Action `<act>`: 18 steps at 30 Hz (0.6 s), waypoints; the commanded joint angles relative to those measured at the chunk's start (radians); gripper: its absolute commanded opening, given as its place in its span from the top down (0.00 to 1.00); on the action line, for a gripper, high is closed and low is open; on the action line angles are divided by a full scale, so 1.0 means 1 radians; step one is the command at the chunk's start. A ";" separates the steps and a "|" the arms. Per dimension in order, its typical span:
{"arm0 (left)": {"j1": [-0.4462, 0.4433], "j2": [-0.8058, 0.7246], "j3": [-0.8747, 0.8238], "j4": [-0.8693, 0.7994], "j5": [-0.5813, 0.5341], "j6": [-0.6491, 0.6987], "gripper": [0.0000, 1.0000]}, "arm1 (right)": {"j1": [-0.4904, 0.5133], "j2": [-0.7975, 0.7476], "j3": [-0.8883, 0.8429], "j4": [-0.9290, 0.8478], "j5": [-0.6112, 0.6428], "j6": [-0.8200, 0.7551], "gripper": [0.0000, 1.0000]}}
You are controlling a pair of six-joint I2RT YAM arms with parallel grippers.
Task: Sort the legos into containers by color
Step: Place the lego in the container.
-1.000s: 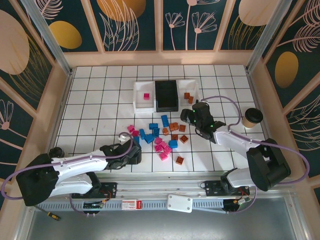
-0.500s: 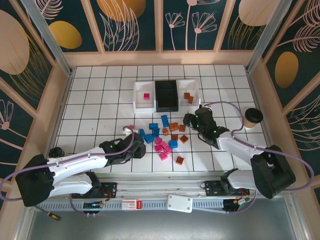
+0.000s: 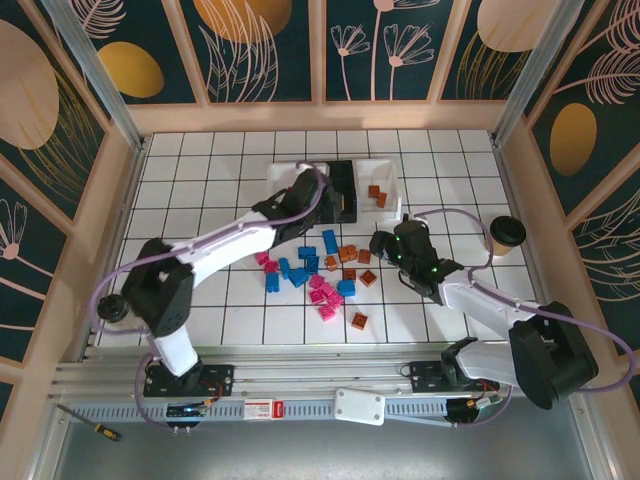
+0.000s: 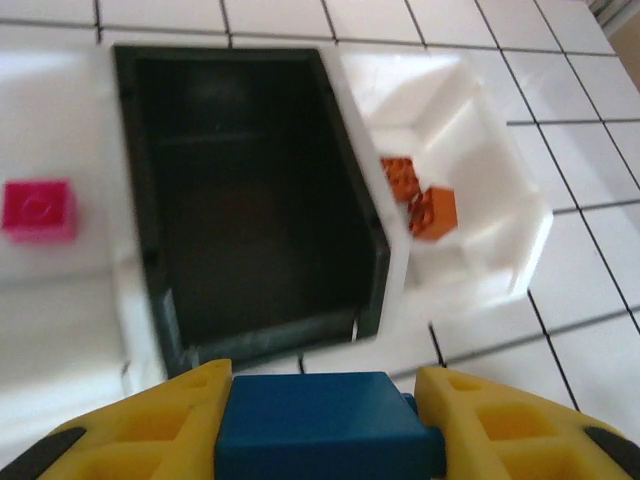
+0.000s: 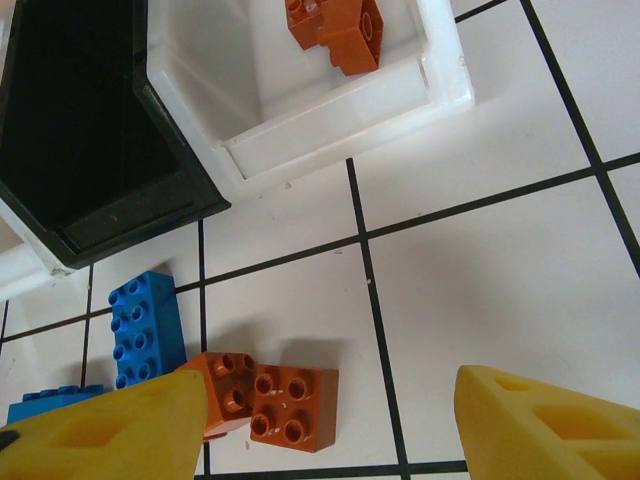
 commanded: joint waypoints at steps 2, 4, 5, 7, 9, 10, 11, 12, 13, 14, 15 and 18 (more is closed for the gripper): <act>0.040 0.170 0.180 -0.064 -0.005 0.063 0.67 | 0.010 -0.032 -0.025 -0.027 0.011 0.020 0.33; 0.052 0.228 0.243 -0.085 -0.010 0.063 0.66 | 0.010 -0.038 -0.033 -0.029 0.008 0.023 0.33; 0.059 0.255 0.272 -0.096 -0.015 0.063 0.64 | 0.023 -0.043 -0.037 -0.030 0.007 0.023 0.33; 0.074 0.293 0.314 -0.111 -0.018 0.059 0.59 | 0.041 -0.056 -0.046 -0.032 0.007 0.022 0.33; 0.086 0.319 0.346 -0.116 -0.017 0.056 0.49 | 0.053 -0.069 -0.055 -0.034 -0.002 0.018 0.33; 0.089 0.329 0.361 -0.118 -0.014 0.055 0.43 | 0.058 -0.074 -0.059 -0.038 -0.010 0.017 0.32; 0.089 0.337 0.381 -0.124 -0.015 0.058 0.39 | 0.066 -0.079 -0.064 -0.042 -0.016 0.017 0.32; 0.090 0.340 0.397 -0.129 -0.014 0.058 0.36 | 0.070 -0.081 -0.067 -0.046 -0.023 0.017 0.32; 0.090 0.343 0.414 -0.136 -0.012 0.060 0.32 | 0.078 -0.084 -0.070 -0.051 -0.027 0.017 0.31; 0.089 0.341 0.428 -0.140 -0.007 0.060 0.29 | 0.087 -0.085 -0.073 -0.055 -0.027 0.019 0.31; 0.090 0.335 0.435 -0.143 -0.001 0.058 0.27 | 0.095 -0.085 -0.077 -0.058 -0.026 0.020 0.31; 0.089 0.282 0.426 -0.136 0.036 0.042 0.20 | 0.115 -0.083 -0.087 -0.067 -0.030 0.024 0.31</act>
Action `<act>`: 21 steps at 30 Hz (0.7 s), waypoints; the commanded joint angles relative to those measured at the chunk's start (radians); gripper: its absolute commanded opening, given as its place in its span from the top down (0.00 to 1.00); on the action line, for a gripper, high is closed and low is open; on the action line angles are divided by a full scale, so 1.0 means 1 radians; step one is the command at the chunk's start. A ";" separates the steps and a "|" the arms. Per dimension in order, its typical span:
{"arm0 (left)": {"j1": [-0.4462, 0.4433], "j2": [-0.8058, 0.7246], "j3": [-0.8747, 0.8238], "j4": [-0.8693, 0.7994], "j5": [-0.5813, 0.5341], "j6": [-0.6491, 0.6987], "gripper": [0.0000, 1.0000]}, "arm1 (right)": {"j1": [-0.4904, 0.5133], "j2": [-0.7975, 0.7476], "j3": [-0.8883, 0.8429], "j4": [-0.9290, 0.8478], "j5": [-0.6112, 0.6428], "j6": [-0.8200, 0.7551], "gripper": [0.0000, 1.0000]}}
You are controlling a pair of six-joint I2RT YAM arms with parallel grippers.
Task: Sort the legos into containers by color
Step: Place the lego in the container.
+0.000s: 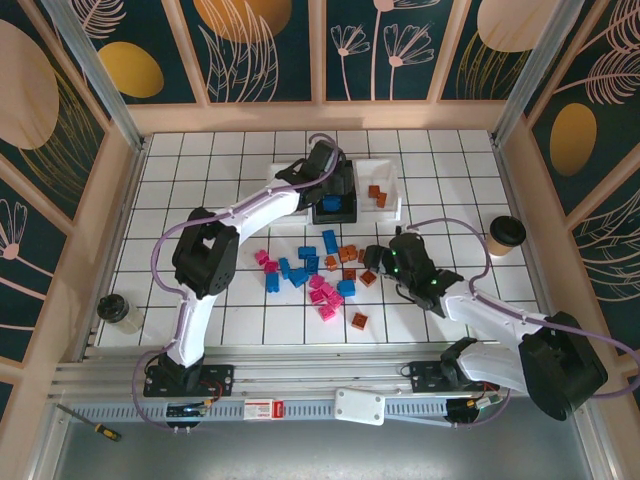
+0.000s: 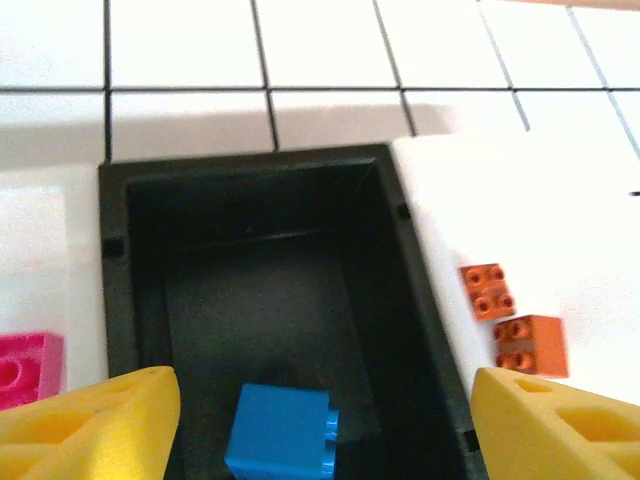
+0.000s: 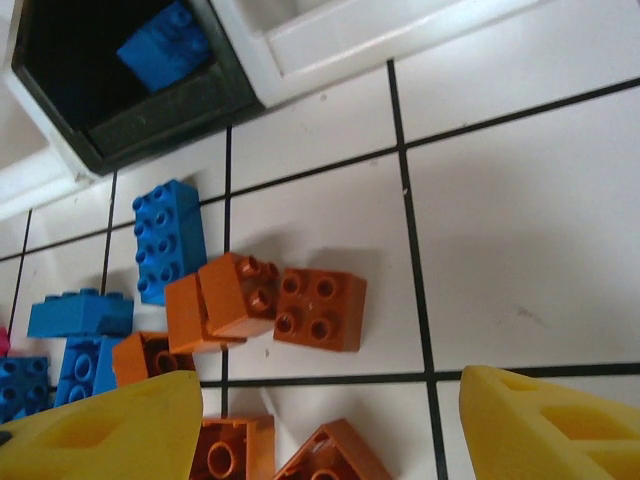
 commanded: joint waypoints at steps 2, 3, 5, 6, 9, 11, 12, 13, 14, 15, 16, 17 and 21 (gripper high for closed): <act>-0.001 -0.123 -0.039 0.017 0.076 -0.025 0.17 | 0.029 -0.007 -0.027 -0.036 -0.012 0.017 0.31; -0.002 -0.165 -0.077 0.041 0.097 -0.037 0.16 | 0.034 -0.003 -0.029 -0.036 -0.016 0.016 0.31; -0.002 -0.263 -0.188 0.106 0.139 -0.063 0.02 | 0.046 0.013 -0.026 -0.038 -0.023 0.008 0.31; -0.002 -0.309 -0.243 0.136 0.154 -0.074 0.01 | 0.052 0.024 -0.023 -0.042 -0.025 0.005 0.31; -0.003 -0.459 -0.426 0.215 0.180 -0.111 0.01 | 0.066 0.062 -0.008 -0.056 -0.016 -0.007 0.32; -0.003 -0.550 -0.537 0.248 0.182 -0.133 0.01 | 0.077 0.086 0.003 -0.063 -0.001 -0.009 0.33; -0.003 -0.597 -0.597 0.266 0.177 -0.145 0.01 | 0.082 0.097 0.008 -0.072 0.013 -0.006 0.34; -0.002 -0.638 -0.655 0.279 0.171 -0.155 0.01 | 0.086 0.105 0.012 -0.080 0.029 -0.002 0.35; -0.004 -0.677 -0.703 0.288 0.164 -0.163 0.01 | 0.090 0.111 0.014 -0.085 0.040 0.001 0.36; -0.003 -0.715 -0.756 0.299 0.158 -0.172 0.01 | 0.093 0.113 0.013 -0.087 0.046 0.002 0.37; -0.002 -0.754 -0.802 0.305 0.152 -0.180 0.01 | 0.096 0.116 0.012 -0.088 0.046 0.002 0.37; -0.003 -0.781 -0.834 0.306 0.149 -0.188 0.01 | 0.098 0.119 0.011 -0.087 0.042 -0.002 0.37; -0.002 -0.902 -0.984 0.307 0.121 -0.220 0.01 | 0.123 0.149 0.021 -0.076 0.031 -0.019 0.36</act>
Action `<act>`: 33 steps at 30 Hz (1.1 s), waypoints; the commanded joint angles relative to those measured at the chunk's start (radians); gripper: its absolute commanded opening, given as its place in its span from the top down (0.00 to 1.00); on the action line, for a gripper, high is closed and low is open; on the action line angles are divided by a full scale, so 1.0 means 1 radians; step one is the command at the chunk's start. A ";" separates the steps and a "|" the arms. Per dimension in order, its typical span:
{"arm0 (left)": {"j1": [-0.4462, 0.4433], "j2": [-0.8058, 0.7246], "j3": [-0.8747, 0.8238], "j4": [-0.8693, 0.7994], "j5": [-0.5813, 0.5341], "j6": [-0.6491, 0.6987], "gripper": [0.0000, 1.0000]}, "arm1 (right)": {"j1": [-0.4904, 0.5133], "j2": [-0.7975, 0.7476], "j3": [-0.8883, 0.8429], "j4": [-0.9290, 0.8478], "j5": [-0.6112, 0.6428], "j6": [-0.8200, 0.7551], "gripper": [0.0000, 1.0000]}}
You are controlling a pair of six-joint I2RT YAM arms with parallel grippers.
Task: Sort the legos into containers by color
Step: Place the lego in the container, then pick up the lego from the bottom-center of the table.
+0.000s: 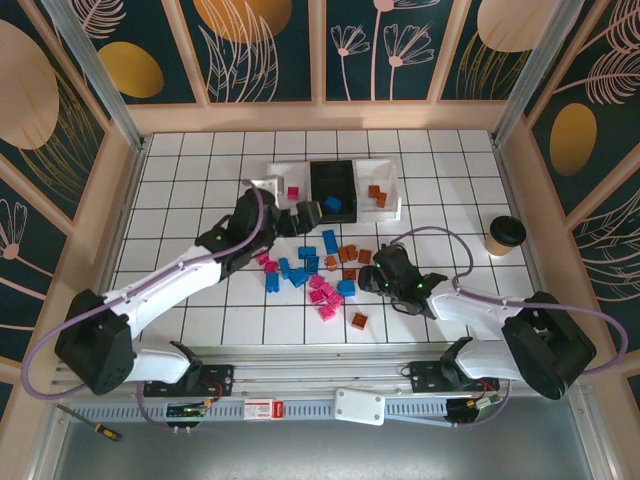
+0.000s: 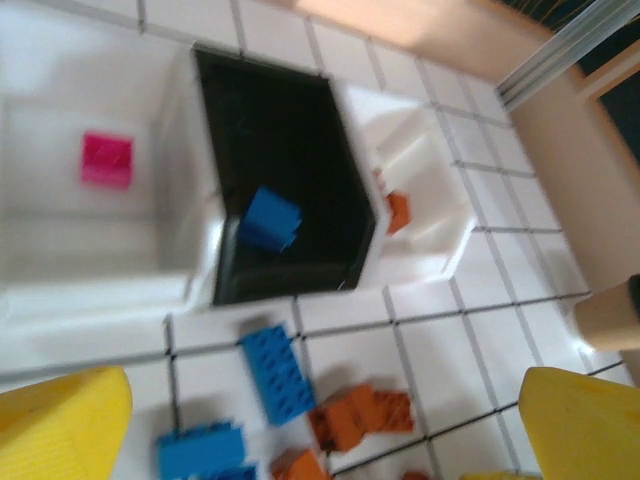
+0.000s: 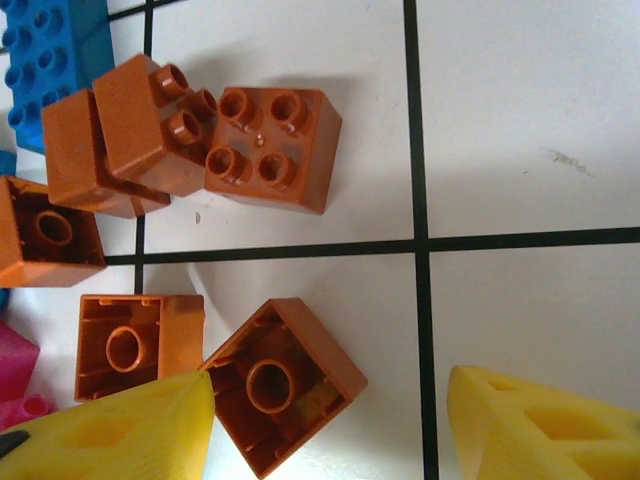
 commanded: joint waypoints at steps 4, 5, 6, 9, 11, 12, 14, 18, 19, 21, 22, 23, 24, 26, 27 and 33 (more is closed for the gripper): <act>-0.002 -0.169 -0.153 0.030 -0.064 -0.059 0.01 | 0.041 0.054 0.042 0.004 0.024 -0.017 0.35; -0.001 -0.186 -0.166 0.031 -0.068 -0.059 0.01 | 0.043 0.061 0.045 0.007 0.028 -0.016 0.35; -0.002 -0.199 -0.177 0.026 -0.075 -0.061 0.01 | 0.043 0.069 0.046 0.001 0.041 -0.009 0.35; -0.001 -0.215 -0.195 0.009 -0.084 -0.062 0.01 | 0.039 0.093 0.056 -0.035 0.100 0.012 0.40; -0.001 -0.221 -0.199 -0.005 -0.089 -0.062 0.01 | 0.030 0.097 0.054 -0.046 0.120 0.022 0.44; 0.000 -0.223 -0.204 -0.007 -0.092 -0.063 0.01 | 0.023 0.095 0.051 -0.049 0.127 0.026 0.46; -0.001 -0.236 -0.220 -0.005 -0.097 -0.067 0.01 | 0.008 0.088 0.050 -0.050 0.134 0.028 0.46; -0.001 -0.261 -0.243 -0.005 -0.109 -0.074 0.01 | 0.003 0.099 0.066 -0.028 0.121 -0.009 0.42; 0.000 -0.266 -0.246 -0.007 -0.113 -0.076 0.01 | 0.003 0.112 0.075 -0.029 0.119 -0.014 0.42; 0.000 -0.272 -0.247 -0.016 -0.123 -0.080 0.01 | 0.003 0.135 0.087 -0.034 0.116 -0.015 0.47; -0.001 -0.276 -0.247 -0.022 -0.129 -0.081 0.01 | 0.003 0.144 0.087 -0.031 0.113 -0.016 0.50; -0.001 -0.278 -0.248 -0.028 -0.136 -0.083 0.01 | 0.004 0.148 0.084 -0.027 0.111 -0.015 0.52; -0.002 -0.283 -0.249 -0.034 -0.143 -0.084 0.01 | 0.003 0.149 0.081 -0.024 0.110 -0.016 0.56; 0.000 -0.294 -0.252 -0.043 -0.150 -0.083 0.01 | 0.002 0.138 0.077 -0.021 0.111 -0.020 0.64; -0.001 -0.298 -0.252 -0.048 -0.153 -0.083 0.01 | 0.002 0.128 0.078 -0.023 0.114 -0.023 0.67; -0.001 -0.326 -0.270 -0.086 -0.194 -0.067 0.01 | -0.013 -0.013 0.146 -0.094 0.133 -0.093 0.78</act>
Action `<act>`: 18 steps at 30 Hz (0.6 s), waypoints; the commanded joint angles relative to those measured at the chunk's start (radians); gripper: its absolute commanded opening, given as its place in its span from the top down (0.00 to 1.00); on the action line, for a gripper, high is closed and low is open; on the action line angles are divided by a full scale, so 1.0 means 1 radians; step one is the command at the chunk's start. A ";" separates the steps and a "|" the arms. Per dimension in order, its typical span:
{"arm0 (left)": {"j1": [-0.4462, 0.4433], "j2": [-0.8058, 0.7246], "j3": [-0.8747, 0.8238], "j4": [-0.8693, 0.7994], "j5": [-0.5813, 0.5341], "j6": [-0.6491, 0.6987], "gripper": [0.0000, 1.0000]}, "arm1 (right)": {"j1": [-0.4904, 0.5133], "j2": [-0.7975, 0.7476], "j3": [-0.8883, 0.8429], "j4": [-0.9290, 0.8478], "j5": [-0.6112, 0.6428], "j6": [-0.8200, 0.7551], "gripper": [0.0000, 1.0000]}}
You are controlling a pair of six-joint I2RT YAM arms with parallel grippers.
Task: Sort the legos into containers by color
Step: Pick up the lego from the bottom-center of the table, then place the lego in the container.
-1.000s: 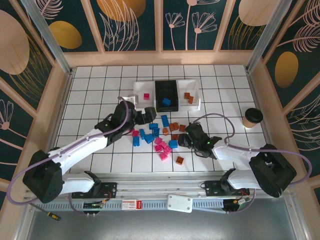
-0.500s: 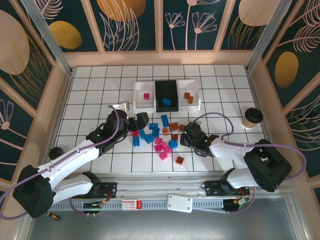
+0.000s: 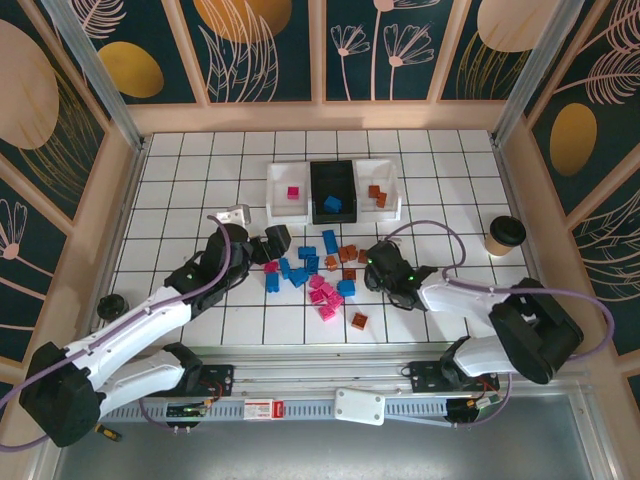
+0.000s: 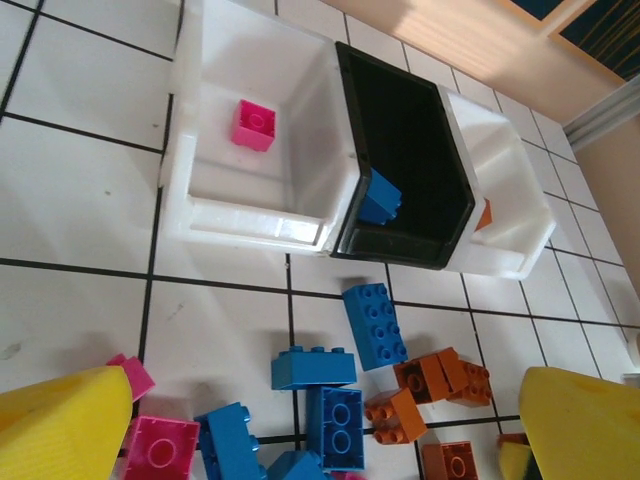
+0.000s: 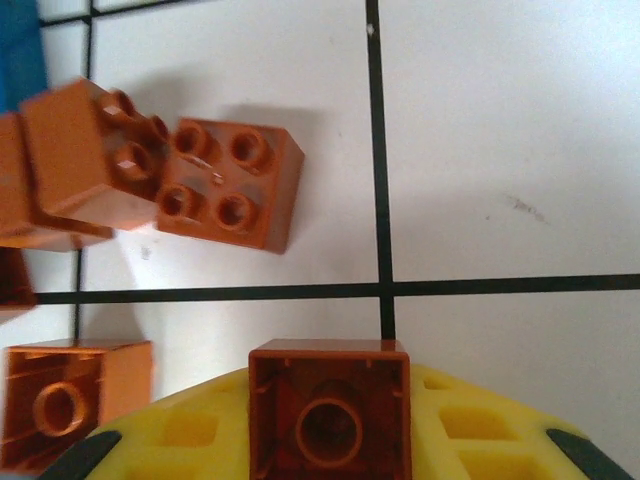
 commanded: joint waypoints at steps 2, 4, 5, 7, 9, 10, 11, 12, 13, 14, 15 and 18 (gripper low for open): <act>-0.001 -0.031 -0.038 -0.047 -0.056 -0.004 0.01 | -0.044 -0.106 0.116 -0.039 0.023 -0.077 0.78; 0.000 -0.041 -0.060 -0.049 -0.070 -0.012 0.01 | -0.099 -0.102 0.182 -0.034 -0.003 -0.111 0.79; -0.002 -0.045 -0.068 -0.047 -0.073 -0.017 0.01 | -0.121 -0.090 0.211 -0.025 -0.012 -0.124 0.79; 0.000 -0.051 -0.086 -0.044 -0.075 -0.027 0.01 | -0.168 -0.035 0.283 -0.003 -0.019 -0.152 0.79; -0.001 -0.053 -0.097 -0.041 -0.075 -0.033 0.01 | -0.202 0.039 0.352 0.011 -0.028 -0.171 0.79; -0.001 -0.052 -0.101 -0.043 -0.076 -0.041 0.01 | -0.228 0.084 0.392 0.015 -0.034 -0.178 0.79; -0.001 -0.051 -0.103 -0.045 -0.077 -0.048 0.01 | -0.244 0.127 0.431 0.018 -0.042 -0.182 0.79; 0.000 -0.050 -0.101 -0.054 -0.088 -0.062 0.01 | -0.257 0.168 0.462 0.020 -0.050 -0.188 0.79; -0.001 -0.048 -0.099 -0.073 -0.102 -0.083 0.01 | -0.269 0.217 0.506 0.020 -0.057 -0.194 0.78; 0.000 -0.048 -0.098 -0.083 -0.111 -0.094 0.01 | -0.279 0.252 0.537 0.017 -0.064 -0.196 0.78; -0.001 -0.049 -0.098 -0.087 -0.112 -0.097 0.01 | -0.291 0.294 0.571 0.014 -0.073 -0.197 0.78; -0.001 -0.067 -0.110 -0.082 -0.129 -0.099 0.01 | -0.323 0.398 0.659 -0.002 -0.108 -0.184 0.76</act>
